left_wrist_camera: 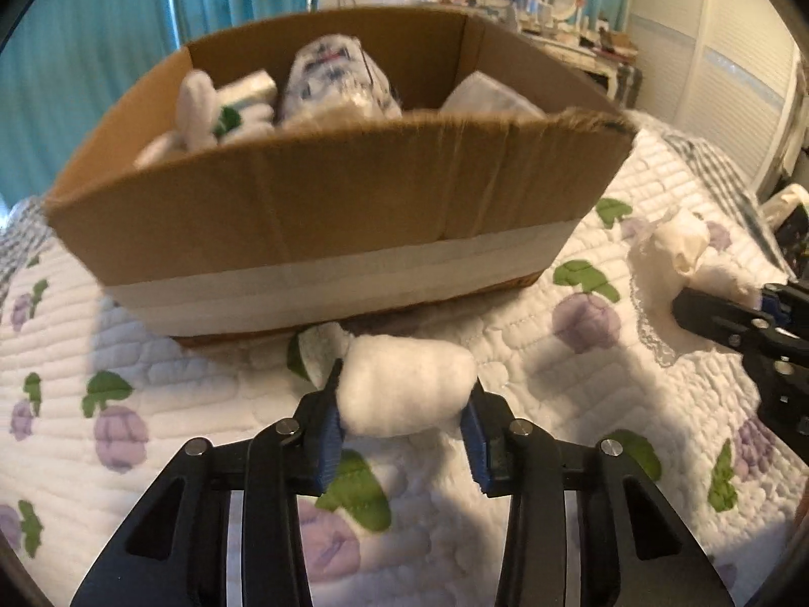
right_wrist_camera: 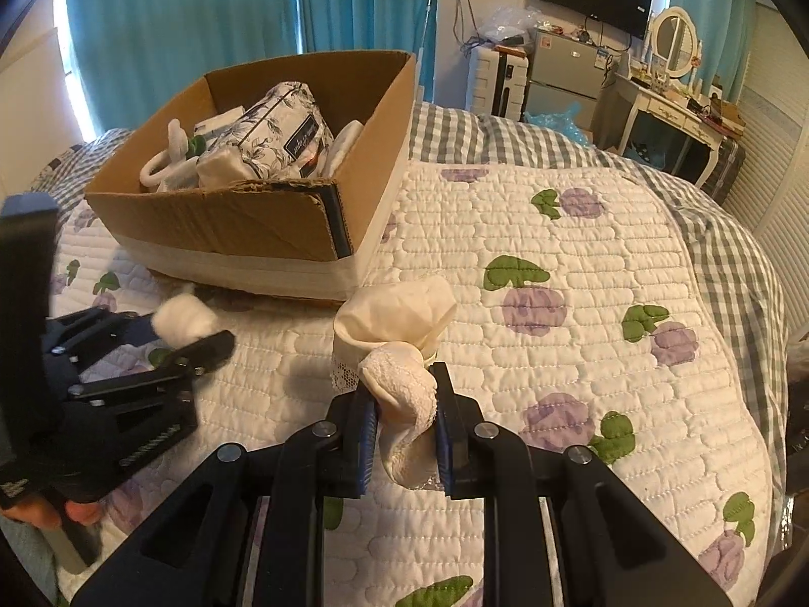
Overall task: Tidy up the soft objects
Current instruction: 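Grasp the cream cloth with the right tool while the left tool grasps the white cotton sock, then place the cream cloth and white sock into the box and release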
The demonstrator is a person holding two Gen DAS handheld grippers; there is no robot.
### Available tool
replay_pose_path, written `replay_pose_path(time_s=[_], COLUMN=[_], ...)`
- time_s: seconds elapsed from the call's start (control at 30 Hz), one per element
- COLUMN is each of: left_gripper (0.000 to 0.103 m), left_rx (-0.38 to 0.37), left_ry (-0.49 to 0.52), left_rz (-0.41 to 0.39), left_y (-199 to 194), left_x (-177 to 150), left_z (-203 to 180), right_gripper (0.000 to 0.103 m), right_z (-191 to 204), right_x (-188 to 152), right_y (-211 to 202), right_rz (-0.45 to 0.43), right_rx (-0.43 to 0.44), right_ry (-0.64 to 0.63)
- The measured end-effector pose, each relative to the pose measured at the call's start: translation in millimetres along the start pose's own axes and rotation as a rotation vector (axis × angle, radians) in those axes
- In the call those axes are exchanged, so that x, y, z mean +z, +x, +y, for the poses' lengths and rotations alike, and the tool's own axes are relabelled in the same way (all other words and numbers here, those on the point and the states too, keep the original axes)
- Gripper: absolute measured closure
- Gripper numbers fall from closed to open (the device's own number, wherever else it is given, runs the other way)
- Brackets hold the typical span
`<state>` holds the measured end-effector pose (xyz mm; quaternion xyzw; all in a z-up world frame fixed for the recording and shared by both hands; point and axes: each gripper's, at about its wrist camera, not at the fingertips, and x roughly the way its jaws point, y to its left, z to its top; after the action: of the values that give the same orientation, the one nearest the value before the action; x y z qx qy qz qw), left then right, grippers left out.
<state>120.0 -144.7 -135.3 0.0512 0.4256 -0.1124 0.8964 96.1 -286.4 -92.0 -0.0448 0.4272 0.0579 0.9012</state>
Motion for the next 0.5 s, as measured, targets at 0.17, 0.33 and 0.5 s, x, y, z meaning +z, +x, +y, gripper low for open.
replay_pose_path(time_s=[0.17,0.33,0.5], left_gripper=[0.065,0.065,0.065], left_rx=[0.002,0.011,0.019], left_ry=[0.006,-0.008,-0.017], left_rz=[-0.051,-0.099,-0.160], left_y=[-40,-81,-114], left_x=[-4,-2,8], left_z=[6,21,21], right_gripper=[0.084,0.084,0.084], right_z=[8,22,39], right_x=[2,8,13], right_y=[-19,-52,-84], right_rz=[-0.032,-0.088,-0.133], right_rx=[-0.009,0.006,0.026], right_ry=[-0.020,-0.039,-0.060])
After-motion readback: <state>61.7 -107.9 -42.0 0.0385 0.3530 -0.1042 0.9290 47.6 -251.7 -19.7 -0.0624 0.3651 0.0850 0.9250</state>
